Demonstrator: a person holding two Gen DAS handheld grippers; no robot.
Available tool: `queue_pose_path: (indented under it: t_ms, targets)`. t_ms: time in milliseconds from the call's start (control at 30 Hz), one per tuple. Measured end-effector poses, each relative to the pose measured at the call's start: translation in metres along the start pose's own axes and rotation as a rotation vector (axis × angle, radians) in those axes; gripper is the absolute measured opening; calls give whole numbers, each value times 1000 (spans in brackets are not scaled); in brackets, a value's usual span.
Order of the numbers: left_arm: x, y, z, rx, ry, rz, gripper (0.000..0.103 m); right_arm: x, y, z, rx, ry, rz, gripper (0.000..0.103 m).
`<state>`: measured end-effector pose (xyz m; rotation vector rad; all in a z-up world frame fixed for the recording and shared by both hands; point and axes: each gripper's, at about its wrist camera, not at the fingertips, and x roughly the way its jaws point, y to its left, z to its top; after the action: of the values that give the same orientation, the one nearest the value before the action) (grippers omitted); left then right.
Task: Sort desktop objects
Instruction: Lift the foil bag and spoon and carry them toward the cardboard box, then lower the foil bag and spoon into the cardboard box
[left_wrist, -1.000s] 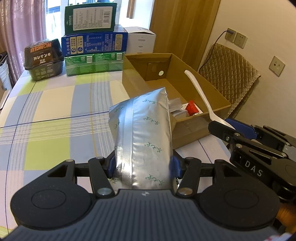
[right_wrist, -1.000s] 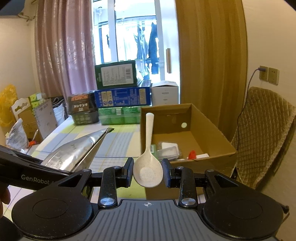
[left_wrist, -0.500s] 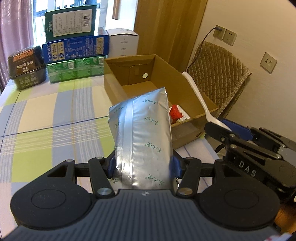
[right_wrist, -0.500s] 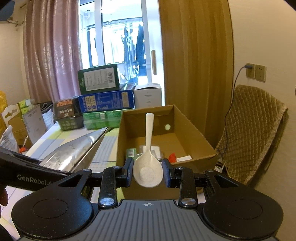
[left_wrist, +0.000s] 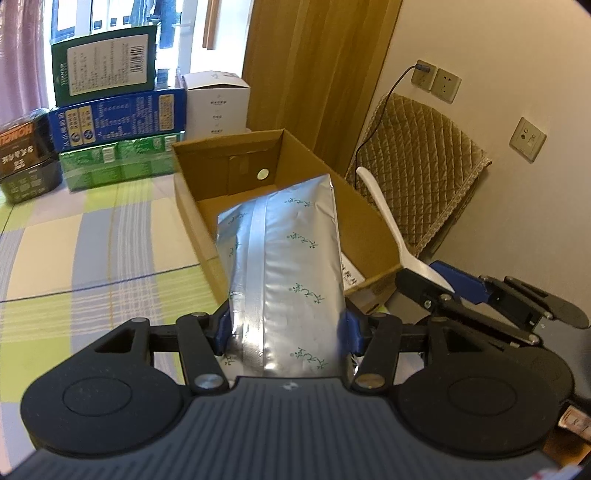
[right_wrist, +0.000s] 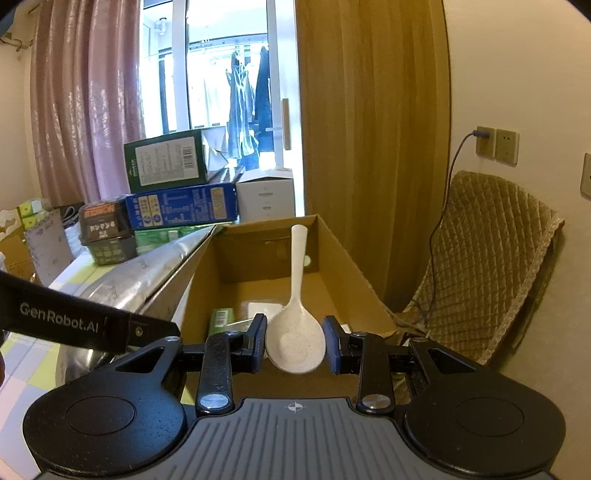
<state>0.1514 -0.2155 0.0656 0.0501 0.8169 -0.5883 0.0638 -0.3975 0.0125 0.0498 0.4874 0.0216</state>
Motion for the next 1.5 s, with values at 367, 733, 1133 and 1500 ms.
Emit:
queue_pose_path:
  t_ms: [367,733,1133,1500]
  targets:
    - [29,-9,25,-17,0,-27,52,28,-20,18,-15,1,-16,30]
    - [56,0,48,-46,-1,-34,52,61,-30,31,-37,15,-23,30]
    - [83,13,67,-98,7,-42,52,98,-31,39,-73,53,-13,30]
    - [101,18,66,-126,27,-40,52,112,-32,36,-83,74,-6,30]
